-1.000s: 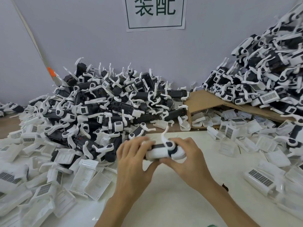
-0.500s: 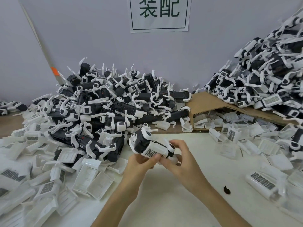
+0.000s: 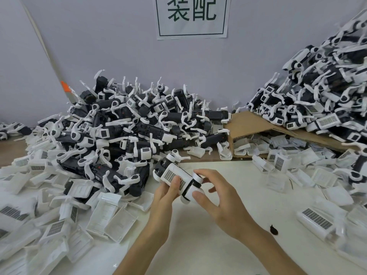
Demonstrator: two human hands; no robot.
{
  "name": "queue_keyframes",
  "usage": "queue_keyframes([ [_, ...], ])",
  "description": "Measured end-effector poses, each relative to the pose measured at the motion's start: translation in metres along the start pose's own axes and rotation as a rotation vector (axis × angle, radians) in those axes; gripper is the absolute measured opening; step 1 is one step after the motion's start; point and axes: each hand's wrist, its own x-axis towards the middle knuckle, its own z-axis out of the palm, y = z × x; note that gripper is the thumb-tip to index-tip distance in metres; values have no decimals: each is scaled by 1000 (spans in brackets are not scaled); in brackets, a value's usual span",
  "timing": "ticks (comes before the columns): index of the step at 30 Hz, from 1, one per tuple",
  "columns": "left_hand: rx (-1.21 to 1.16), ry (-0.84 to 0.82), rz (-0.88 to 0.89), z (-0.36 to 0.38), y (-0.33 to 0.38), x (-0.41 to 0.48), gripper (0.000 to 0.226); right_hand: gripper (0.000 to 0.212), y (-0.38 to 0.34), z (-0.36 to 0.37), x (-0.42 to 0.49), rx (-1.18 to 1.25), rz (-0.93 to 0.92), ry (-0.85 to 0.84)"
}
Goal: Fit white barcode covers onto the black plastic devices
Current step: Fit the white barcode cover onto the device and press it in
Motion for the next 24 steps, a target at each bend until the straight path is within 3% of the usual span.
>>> queue_keyframes([
  [5, 162, 64, 90, 3, 1, -2, 33, 51, 3, 0, -2, -77, -2, -15],
  [8, 810, 282, 422, -7, -1, 1, 29, 89, 4, 0, -1, -226, -96, 83],
  [9, 1038, 334, 567, -10, -1, 3, 29, 95, 3, -1, 0, -265, -139, 117],
  [11, 1254, 333, 726, -13, 0, 4, 34, 97, 1, -4, 3, -321, -221, 141],
  [15, 1350, 215, 804, -16, -2, 4, 39, 89, 2, -3, 2, -338, -269, 94],
  [19, 1342, 169, 823, -16, 0, 5, 45, 74, 6, -6, 3, -294, -207, 154],
  [24, 1136, 157, 725, -17, 0, 6, 55, 87, 5, -8, 3, -116, -23, 258],
])
